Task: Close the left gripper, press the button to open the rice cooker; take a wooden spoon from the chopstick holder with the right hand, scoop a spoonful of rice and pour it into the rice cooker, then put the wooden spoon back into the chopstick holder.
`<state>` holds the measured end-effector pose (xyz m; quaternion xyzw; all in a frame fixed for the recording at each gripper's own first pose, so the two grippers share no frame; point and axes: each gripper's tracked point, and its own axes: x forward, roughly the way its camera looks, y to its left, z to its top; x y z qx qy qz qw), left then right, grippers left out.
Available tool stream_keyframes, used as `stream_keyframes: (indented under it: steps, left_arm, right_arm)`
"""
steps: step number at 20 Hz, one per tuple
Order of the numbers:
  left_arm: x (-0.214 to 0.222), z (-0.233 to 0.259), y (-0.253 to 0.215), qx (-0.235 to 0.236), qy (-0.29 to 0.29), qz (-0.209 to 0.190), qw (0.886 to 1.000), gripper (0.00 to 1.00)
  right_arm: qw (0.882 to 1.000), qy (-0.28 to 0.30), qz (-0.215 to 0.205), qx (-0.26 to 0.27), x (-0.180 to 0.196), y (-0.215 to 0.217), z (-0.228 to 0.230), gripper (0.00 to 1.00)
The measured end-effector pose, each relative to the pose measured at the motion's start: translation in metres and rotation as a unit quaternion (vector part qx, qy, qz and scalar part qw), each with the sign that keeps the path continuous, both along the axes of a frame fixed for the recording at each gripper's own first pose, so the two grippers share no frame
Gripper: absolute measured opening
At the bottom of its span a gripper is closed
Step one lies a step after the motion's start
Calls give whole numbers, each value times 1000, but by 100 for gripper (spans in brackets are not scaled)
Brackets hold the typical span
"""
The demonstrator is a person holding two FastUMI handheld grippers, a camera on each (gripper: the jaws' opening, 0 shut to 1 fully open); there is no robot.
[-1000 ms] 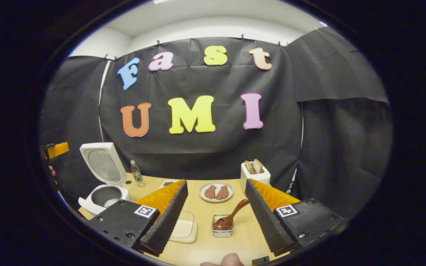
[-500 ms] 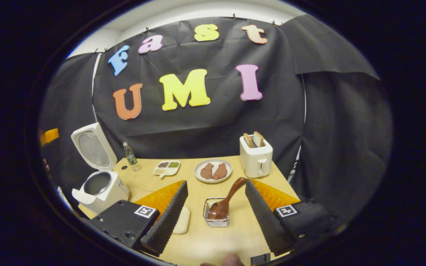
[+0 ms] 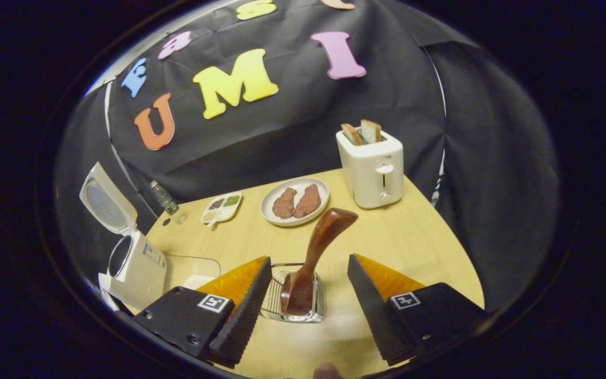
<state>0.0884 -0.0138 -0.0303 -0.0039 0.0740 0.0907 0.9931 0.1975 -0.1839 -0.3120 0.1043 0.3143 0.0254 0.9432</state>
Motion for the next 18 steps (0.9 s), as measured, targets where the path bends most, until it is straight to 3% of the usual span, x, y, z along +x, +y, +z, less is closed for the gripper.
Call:
stream_keyframes:
  steps: [1, 2, 3, 4, 5, 7, 8, 9, 10, 11, 12, 15, 18]
  left_arm:
    - [2, -2, 1, 1, 8, 6, 1000, 96]
    - [1, -7, 2, -1, 21, 16, 1000, 96]
    - [-2, -8, 3, -6, 27, 24, 999, 97]
    - [-3, -7, 4, -12, 29, 31, 999, 97]
    - [-5, -6, 6, -15, 28, 40, 999, 96]
    - [-11, -8, 8, -18, 33, 56, 998, 97]
    - [-13, -9, 9, -20, 36, 60, 997, 97]
    - [-14, -9, 9, -22, 38, 63, 997, 97]
    - [-13, -10, 9, -23, 42, 65, 997, 97]
    - [-11, -9, 9, -24, 43, 66, 997, 97]
    - [-8, -9, 6, -29, 45, 64, 997, 96]
    - [-2, -2, -8, -45, 37, 40, 998, 95]
    - [1, 0, -12, -43, 31, 23, 998, 95]
  right_arm:
    - [1000, 5, 3, 7, 7, 0, -6, 86]
    - [1000, 7, 8, 7, 13, 0, -10, 93]
    - [1000, 7, 11, 9, 20, -1, -13, 90]
    - [1000, 11, 11, 11, 25, 0, -18, 81]
    - [1000, 13, 15, 17, 31, 1, -21, 83]
    - [1000, 11, 24, 17, 41, 6, -23, 67]
    - [999, 14, 29, 16, 44, 8, -24, 72]
    - [999, 16, 35, 21, 44, 12, -27, 53]
    - [999, 16, 37, 26, 43, 14, -26, 60]
    - [999, 15, 36, 32, 41, 13, -26, 43]
    - [999, 16, 32, 37, 40, 13, -25, 38]
    - [998, 15, 16, 54, 32, 7, -24, 26]
    - [998, 21, 6, 65, 19, 8, -19, 23]
